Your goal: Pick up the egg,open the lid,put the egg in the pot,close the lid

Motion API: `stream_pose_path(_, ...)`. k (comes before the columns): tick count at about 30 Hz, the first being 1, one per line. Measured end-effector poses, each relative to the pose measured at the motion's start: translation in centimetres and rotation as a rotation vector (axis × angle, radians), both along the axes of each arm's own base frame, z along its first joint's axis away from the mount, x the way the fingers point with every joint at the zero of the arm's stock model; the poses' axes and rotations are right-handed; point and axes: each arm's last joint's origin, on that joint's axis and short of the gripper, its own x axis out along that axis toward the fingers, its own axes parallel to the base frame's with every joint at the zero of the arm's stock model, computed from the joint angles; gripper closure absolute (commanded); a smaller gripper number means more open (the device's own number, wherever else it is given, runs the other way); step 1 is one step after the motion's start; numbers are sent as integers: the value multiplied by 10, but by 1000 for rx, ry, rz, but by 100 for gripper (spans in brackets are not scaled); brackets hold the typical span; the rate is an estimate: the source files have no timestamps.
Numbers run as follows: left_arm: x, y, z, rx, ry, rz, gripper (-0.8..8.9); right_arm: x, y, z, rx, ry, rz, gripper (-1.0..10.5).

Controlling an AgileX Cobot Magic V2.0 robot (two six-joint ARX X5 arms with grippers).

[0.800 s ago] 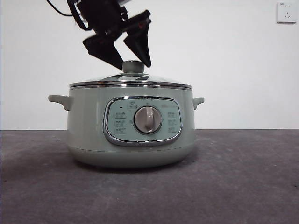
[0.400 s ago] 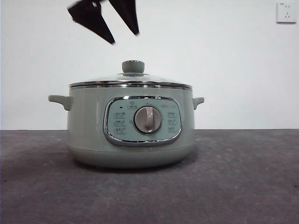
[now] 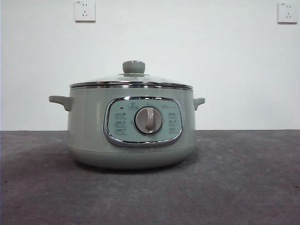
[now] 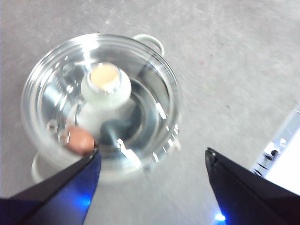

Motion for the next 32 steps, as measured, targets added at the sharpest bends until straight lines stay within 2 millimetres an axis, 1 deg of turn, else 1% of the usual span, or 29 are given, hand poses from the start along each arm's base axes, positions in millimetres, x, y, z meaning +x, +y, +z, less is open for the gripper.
stream_pose_path(4,-29,18,11,-5,-5,0,436,2,2,0,-4,6,0,475)
stream_pose_path(6,-40,24,14,-11,-8,4,436,4,3,-1,-8,11,0,475)
stream_pose_path(11,-55,33,20,-30,-25,11,447,9,7,-7,-28,38,0,482)
stream_pose_path(12,-56,34,20,-31,-25,11,483,11,8,-10,-36,49,0,512)
stream_pose_path(13,-57,34,20,-29,-21,11,548,13,10,-13,-43,62,-1,581)
stream_pose_path(14,-58,34,20,-27,-18,11,612,15,11,-15,-50,74,-2,656)
stream_pose_path(16,-57,34,20,-27,-17,12,764,19,14,-21,-65,97,-3,858)
stream_pose_path(17,-57,34,20,-26,-16,12,822,20,15,-24,-72,107,-4,931)
stream_pose_path(18,-57,34,20,-26,-15,12,822,22,16,-26,-80,118,-3,965)
stream_pose_path(25,-57,34,20,-26,-15,12,821,32,24,-45,-129,184,-4,957)
stream_pose_path(32,-57,34,20,-29,-11,17,817,40,30,-49,-139,224,-22,947)
